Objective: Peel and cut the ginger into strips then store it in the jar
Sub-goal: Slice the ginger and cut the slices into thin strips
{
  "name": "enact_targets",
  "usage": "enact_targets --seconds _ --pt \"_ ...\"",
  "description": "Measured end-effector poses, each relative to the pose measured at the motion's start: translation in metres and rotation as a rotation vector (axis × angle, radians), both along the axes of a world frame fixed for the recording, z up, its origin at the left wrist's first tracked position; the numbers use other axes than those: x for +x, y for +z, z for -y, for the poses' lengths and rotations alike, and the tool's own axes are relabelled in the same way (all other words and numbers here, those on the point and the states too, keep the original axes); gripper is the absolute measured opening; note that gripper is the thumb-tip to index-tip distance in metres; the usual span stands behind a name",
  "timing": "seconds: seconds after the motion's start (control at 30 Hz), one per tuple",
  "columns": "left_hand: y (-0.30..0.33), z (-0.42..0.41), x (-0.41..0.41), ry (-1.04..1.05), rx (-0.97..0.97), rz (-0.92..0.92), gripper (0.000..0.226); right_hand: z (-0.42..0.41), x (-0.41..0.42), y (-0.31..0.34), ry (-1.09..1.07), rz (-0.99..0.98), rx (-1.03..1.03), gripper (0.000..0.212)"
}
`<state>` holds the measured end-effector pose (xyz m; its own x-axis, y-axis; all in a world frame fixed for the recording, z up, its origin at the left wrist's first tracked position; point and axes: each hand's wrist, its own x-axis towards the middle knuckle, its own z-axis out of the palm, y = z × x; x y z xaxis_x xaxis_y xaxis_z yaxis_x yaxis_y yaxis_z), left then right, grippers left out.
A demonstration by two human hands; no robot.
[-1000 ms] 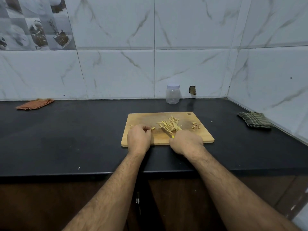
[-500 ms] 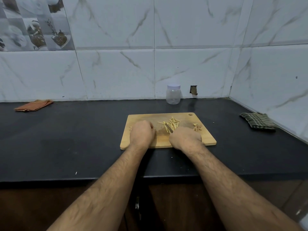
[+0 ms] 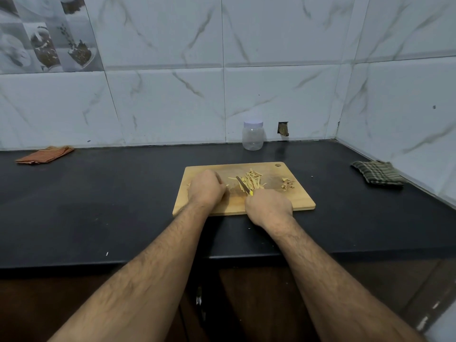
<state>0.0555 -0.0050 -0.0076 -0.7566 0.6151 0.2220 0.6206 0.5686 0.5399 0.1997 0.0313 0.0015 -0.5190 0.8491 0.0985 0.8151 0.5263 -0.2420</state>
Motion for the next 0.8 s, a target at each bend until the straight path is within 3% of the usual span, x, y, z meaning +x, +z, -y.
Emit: enact_targets --seconds 0.13,0.37,0.5,0.6,0.67,0.8 --pt "0.009 0.002 0.002 0.003 0.033 0.038 0.017 0.001 0.002 0.0 0.007 -0.009 -0.003 0.033" --pt "0.013 0.007 0.007 -0.056 -0.044 0.352 0.02 0.005 0.008 0.005 0.052 0.003 -0.037 0.034" --pt "0.01 0.008 0.01 -0.002 -0.07 0.34 0.029 0.007 0.01 0.005 0.054 -0.011 -0.072 0.035" --pt "0.014 0.013 0.009 0.003 -0.091 0.337 0.026 0.01 0.014 0.009 0.058 0.008 -0.103 0.034" --pt "0.012 0.016 0.005 -0.008 -0.064 0.339 0.012 0.014 0.015 0.01 0.068 0.021 -0.136 0.031" --pt "-0.001 0.016 -0.003 -0.106 -0.001 0.369 0.015 0.027 0.014 0.01 0.093 0.036 -0.184 0.024"
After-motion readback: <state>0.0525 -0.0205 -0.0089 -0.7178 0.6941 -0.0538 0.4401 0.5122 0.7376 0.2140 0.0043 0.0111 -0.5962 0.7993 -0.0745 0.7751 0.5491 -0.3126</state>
